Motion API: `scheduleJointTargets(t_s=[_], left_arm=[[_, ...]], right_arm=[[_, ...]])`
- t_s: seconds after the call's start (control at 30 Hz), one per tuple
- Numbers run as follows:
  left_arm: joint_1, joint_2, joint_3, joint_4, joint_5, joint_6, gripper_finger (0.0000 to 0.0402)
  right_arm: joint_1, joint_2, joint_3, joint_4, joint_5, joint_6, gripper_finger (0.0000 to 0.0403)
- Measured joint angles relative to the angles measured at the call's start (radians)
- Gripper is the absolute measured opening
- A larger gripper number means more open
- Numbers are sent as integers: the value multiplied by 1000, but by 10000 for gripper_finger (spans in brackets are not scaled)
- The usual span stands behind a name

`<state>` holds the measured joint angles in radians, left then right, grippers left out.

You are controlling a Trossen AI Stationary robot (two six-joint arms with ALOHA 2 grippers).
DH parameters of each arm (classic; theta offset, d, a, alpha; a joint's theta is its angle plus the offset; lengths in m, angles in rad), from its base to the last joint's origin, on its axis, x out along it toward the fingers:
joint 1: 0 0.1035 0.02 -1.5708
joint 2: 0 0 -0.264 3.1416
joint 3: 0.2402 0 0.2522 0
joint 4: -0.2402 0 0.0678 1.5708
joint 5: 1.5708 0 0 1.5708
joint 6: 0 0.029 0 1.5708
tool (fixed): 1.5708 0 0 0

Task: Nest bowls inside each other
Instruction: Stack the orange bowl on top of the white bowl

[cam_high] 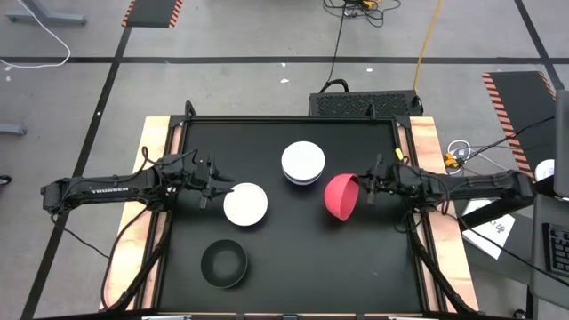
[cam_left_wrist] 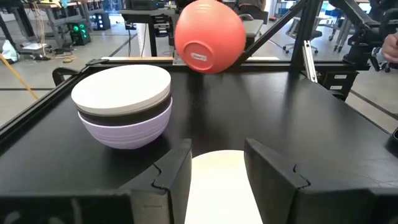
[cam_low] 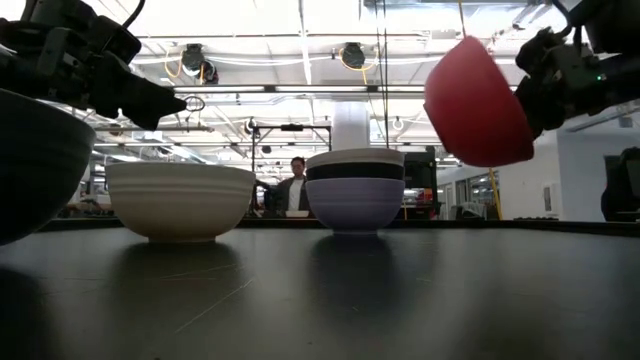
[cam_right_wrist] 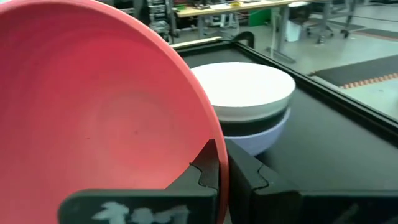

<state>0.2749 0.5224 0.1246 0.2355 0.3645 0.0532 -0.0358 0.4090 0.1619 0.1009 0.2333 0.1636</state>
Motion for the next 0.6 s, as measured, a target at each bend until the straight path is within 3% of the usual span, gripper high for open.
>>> scheduleJointTargets(t_s=[0.4, 0.6], left_arm=[[0, 0, 0, -8, 0, -1, 147], [0, 0, 0, -8, 0, 13, 147]], right_arm=[[-66, 55, 0, 62, -40, -23, 0], [-146, 96, 48, 195, -227, -53, 0]])
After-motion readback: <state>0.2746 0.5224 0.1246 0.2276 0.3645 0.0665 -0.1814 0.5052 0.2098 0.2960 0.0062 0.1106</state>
